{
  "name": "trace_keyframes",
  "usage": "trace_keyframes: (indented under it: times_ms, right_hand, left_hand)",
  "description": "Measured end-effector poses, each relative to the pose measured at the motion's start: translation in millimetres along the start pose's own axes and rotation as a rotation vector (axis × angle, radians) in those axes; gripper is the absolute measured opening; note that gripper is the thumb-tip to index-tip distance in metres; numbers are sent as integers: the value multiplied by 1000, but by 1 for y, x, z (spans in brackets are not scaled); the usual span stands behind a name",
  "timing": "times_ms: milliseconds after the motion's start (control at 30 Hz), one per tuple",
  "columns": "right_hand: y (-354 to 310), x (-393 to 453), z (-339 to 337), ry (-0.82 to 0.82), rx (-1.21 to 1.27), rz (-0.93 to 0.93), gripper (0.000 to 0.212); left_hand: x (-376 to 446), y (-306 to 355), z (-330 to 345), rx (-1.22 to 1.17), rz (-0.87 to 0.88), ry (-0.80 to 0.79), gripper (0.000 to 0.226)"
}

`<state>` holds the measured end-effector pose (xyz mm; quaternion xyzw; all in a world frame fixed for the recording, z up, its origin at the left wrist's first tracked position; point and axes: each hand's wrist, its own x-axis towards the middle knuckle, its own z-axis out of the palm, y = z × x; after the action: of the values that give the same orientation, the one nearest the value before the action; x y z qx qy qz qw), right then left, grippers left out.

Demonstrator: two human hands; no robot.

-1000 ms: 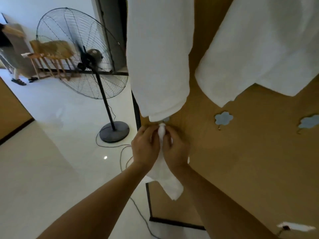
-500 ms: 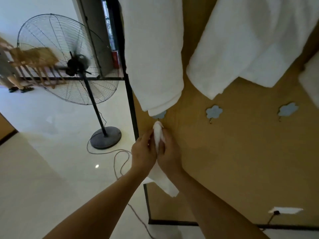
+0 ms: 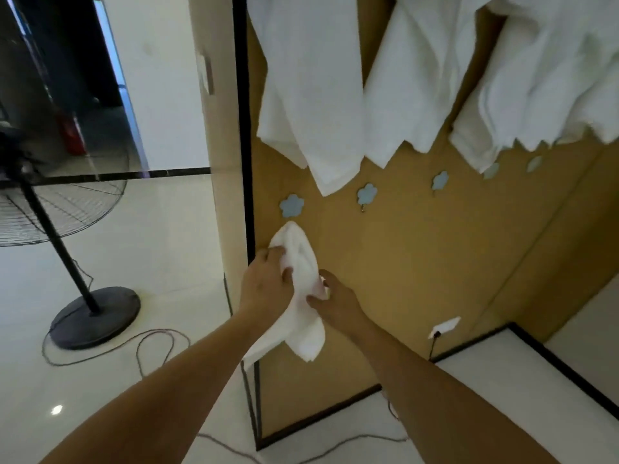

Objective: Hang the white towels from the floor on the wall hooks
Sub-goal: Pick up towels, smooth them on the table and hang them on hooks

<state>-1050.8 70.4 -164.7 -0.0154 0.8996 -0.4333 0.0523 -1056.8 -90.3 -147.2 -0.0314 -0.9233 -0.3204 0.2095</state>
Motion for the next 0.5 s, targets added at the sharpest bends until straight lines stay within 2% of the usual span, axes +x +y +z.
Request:
trace_keyframes:
  times_ms: [100,233,500]
  right_hand:
    - [1,-29,-11,97,-71,27,72]
    - [15,-81,-41,236,-167,31,70]
    - [96,-250,-130,509,-232,260,65]
  left_hand:
    - [-14,14,-8,57,104,-16,36]
    - [-39,55,0,2,288,-117,36]
    - [-146,206,53,-124,556,-409,41]
